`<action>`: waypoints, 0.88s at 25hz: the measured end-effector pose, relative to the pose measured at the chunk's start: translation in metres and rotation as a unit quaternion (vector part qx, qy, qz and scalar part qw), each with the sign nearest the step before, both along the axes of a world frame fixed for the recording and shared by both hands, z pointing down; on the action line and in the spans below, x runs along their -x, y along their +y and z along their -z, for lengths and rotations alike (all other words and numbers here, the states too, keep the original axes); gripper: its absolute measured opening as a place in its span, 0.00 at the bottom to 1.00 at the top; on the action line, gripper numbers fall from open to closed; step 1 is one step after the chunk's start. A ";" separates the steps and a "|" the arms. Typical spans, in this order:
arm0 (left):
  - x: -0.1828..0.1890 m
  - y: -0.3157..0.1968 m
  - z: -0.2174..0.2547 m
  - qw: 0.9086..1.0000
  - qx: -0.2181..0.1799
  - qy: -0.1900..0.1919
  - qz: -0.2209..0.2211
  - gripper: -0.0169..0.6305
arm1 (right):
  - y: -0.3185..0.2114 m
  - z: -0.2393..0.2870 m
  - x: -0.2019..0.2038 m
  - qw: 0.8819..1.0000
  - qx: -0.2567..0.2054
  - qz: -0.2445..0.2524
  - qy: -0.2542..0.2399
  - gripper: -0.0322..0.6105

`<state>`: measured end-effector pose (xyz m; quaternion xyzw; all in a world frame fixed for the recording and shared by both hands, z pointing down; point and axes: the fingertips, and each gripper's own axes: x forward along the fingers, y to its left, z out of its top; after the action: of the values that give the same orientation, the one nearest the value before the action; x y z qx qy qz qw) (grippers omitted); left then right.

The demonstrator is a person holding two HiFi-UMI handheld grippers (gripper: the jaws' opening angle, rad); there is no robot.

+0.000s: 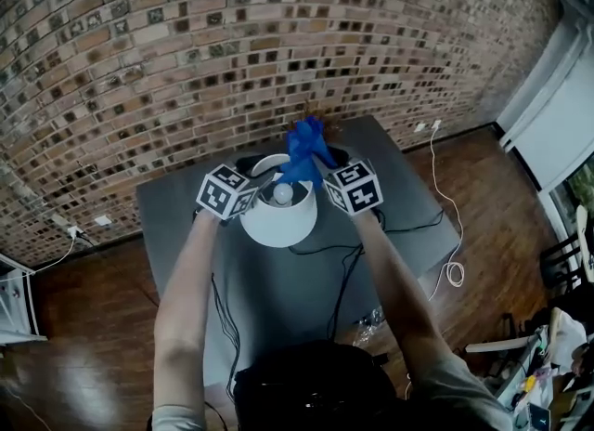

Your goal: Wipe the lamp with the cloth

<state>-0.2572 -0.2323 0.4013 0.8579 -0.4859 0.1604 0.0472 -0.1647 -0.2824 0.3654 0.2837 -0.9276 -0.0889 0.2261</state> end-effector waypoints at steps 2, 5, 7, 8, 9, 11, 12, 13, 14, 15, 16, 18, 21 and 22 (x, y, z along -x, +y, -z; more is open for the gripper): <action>0.000 -0.001 0.000 1.000 0.003 0.006 0.005 0.31 | 0.001 -0.004 -0.007 1.000 0.018 0.001 -0.010 0.19; 0.000 -0.001 -0.001 1.000 0.009 0.017 0.008 0.31 | 0.051 0.010 -0.022 0.999 -0.009 0.035 -0.018 0.19; 0.001 0.000 -0.001 1.000 0.013 0.021 0.008 0.31 | 0.117 0.015 -0.021 0.993 0.001 0.118 -0.027 0.19; 0.002 0.001 -0.002 1.000 0.014 0.022 0.007 0.31 | 0.149 0.019 -0.022 0.985 0.023 0.165 -0.054 0.19; 0.002 0.001 -0.002 1.000 0.015 0.023 0.006 0.31 | 0.171 0.024 -0.026 0.975 0.050 0.191 -0.098 0.19; 0.004 0.001 -0.001 0.999 0.016 0.032 0.007 0.31 | 0.170 0.025 -0.055 0.966 0.090 0.134 -0.202 0.19; 0.004 0.002 -0.001 0.999 0.017 0.040 0.009 0.31 | 0.154 0.012 -0.075 0.961 0.109 0.061 -0.245 0.19; 0.004 0.004 -0.001 0.998 0.019 0.050 0.012 0.31 | 0.139 -0.011 -0.093 0.951 0.139 -0.015 -0.275 0.19; 0.005 0.007 -0.001 0.998 0.022 0.064 0.016 0.31 | 0.129 -0.043 -0.103 0.938 0.181 -0.074 -0.287 0.19; 0.007 0.009 -0.001 0.996 0.026 0.081 0.022 0.31 | 0.128 -0.077 -0.102 0.926 0.226 -0.103 -0.284 0.19; 0.009 0.012 -0.001 0.994 0.030 0.099 0.030 0.31 | 0.132 -0.106 -0.092 0.919 0.263 -0.107 -0.274 0.19; 0.012 0.018 -0.002 0.990 0.037 0.126 0.051 0.31 | 0.140 -0.132 -0.066 0.915 0.294 -0.082 -0.264 0.19; 0.020 0.022 -0.004 0.985 0.046 0.134 0.095 0.34 | 0.116 -0.123 -0.053 0.936 0.246 -0.064 -0.243 0.19; 0.022 0.022 -0.004 0.985 0.050 0.134 0.101 0.36 | 0.106 -0.120 -0.054 0.944 0.231 -0.062 -0.229 0.19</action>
<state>-0.2789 -0.2101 0.4052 0.8147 -0.5506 0.0627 0.1705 -0.1108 -0.1766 0.4853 0.2929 -0.9302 0.2091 0.0721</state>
